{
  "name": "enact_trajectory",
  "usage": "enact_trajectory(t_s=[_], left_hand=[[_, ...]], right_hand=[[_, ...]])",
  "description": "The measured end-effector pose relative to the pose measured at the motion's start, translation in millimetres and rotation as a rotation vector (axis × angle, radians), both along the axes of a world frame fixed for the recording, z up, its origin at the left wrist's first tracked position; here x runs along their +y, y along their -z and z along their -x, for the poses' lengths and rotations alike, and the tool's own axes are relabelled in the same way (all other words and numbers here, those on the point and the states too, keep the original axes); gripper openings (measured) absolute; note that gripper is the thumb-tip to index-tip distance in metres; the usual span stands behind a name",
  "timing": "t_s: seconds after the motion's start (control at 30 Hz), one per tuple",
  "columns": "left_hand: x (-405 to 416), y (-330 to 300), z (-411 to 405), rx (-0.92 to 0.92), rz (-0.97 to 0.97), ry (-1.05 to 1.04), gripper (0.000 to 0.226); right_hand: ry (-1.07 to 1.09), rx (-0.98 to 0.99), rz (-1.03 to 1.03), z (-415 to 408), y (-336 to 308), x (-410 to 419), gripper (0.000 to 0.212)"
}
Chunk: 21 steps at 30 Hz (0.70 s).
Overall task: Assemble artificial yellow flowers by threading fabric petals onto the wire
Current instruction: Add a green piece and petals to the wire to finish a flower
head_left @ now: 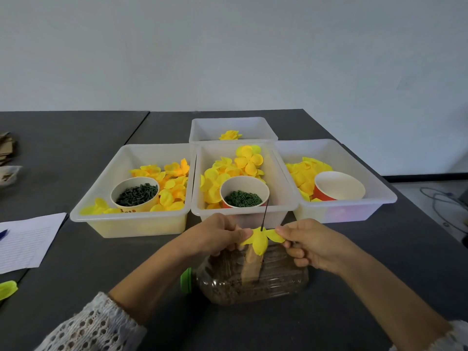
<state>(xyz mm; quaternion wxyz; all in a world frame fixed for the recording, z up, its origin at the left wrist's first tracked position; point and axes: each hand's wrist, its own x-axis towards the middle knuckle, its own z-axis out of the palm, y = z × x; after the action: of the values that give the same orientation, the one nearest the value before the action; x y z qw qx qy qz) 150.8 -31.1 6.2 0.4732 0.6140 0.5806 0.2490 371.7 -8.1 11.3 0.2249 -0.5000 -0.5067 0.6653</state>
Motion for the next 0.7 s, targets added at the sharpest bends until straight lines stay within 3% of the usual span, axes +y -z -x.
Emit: enact_trajectory(t_s=[0.1, 0.23, 0.3, 0.4, 0.53, 0.63, 0.7], left_hand=[[-1, -3, 6, 0.05, -0.024, 0.056, 0.037], [-7, -5, 5, 0.21, -0.245, 0.01, 0.029], [-15, -5, -5, 0.111, -0.376, -0.05, 0.028], [-21, -2, -31, -0.087, -0.483, -0.018, 0.014], [-19, 12, -58, -0.239, -0.495, -0.078, 0.015], [-17, 24, -64, -0.199, -0.5, -0.114, 0.018], [-14, 30, -63, -0.13, -0.501, -0.12, 0.014]], right_hand=[[-0.073, -0.153, -0.064, -1, -6, 0, 0.036], [-0.084, -0.573, -0.336, -2, -22, 11, 0.034], [0.04, -0.721, -0.637, -1, -30, 27, 0.029], [0.131, -0.657, -0.944, 20, -38, 54, 0.017], [-0.237, -0.716, -1.002, 64, -33, 90, 0.016], [-0.586, -1.008, -0.944, 90, -22, 111, 0.025], [-0.648, -1.154, -0.936, 100, -12, 117, 0.035]])
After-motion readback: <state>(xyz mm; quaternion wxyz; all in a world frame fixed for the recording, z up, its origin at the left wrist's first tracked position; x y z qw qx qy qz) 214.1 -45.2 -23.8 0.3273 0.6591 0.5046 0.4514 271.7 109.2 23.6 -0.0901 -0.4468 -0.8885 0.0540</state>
